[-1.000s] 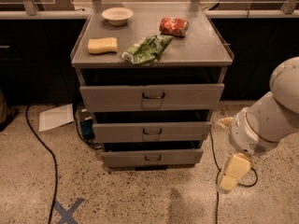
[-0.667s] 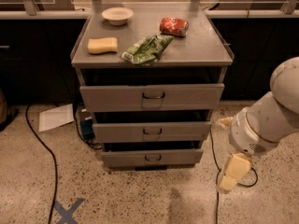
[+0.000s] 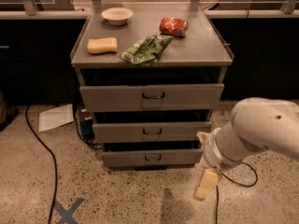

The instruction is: Open bottom drawer

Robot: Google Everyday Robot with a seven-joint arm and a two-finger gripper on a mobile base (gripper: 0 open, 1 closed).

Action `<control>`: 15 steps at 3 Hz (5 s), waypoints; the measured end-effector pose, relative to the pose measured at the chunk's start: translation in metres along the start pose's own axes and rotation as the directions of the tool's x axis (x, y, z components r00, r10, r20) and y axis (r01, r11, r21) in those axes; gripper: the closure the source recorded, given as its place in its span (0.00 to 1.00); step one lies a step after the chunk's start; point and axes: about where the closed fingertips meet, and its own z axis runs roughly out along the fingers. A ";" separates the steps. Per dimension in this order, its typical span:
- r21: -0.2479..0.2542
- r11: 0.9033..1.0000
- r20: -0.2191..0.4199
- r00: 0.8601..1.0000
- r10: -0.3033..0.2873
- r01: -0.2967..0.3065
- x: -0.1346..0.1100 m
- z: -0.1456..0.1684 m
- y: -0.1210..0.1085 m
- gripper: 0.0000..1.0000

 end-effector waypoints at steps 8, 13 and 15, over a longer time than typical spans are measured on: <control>-0.027 0.997 0.263 0.961 0.082 -0.077 -0.027 0.292 -0.072 0.00; -0.097 0.990 0.275 0.953 0.129 -0.106 -0.017 0.426 -0.110 0.00; -0.020 0.988 0.211 0.965 0.152 -0.152 0.023 0.444 -0.168 0.00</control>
Offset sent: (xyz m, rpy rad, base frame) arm 0.0656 0.0504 -0.1437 0.0394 -0.0289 -0.0335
